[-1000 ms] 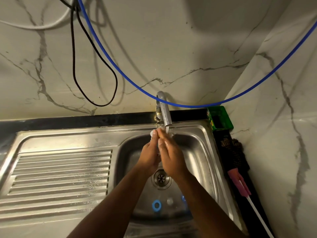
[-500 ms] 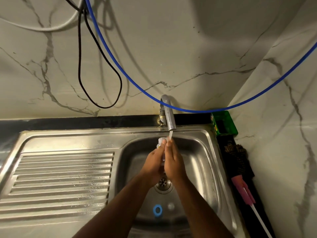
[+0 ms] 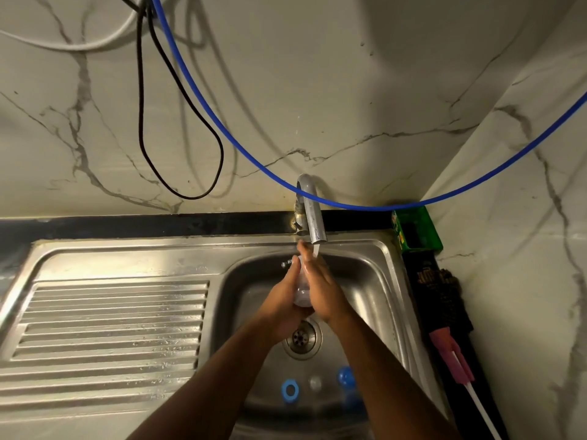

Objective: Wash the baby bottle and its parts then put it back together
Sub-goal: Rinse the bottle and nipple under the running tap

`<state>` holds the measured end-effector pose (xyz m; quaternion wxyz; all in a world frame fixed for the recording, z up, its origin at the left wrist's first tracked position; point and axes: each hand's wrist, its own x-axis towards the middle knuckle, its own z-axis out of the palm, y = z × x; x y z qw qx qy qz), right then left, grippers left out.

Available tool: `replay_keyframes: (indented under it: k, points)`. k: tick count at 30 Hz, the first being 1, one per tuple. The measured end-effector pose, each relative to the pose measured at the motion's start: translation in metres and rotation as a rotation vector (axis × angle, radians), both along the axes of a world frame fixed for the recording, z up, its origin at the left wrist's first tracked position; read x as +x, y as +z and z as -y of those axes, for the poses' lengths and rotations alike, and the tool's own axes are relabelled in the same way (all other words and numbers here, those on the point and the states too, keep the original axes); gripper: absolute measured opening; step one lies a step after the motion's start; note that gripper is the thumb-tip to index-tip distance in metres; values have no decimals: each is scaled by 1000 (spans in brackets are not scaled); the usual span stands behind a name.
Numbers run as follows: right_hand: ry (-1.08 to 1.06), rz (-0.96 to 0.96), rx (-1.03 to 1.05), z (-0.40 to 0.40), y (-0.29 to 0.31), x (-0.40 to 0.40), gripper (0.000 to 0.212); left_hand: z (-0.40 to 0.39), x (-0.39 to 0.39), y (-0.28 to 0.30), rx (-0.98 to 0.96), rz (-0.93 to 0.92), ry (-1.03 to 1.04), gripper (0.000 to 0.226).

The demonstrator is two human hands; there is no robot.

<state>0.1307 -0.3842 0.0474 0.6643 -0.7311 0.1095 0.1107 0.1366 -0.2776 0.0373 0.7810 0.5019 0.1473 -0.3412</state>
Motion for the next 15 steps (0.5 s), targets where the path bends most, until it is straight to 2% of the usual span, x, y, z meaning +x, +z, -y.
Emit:
replay_keyframes:
  k: [3,6,8,11,13,15]
  points:
    - [-89,-118,-26,-3,1,3,47,2,3,-3,-14,-50,53,61]
    - [20,80,-151,-8,-7,-13,55,-5,10,-14,-90,-124,178,65]
    - [31,41,-150,0,-12,-14,64,-9,13,-16,-109,-157,165,68]
    - [-76,-45,-134,8,-10,-15,71,-7,14,-15,-79,-229,73,83]
    - [-185,28,-156,12,-6,-17,60,-3,14,-15,-96,-267,31,92]
    - [-231,113,-47,14,-1,-16,35,2,13,-12,-195,-302,28,89]
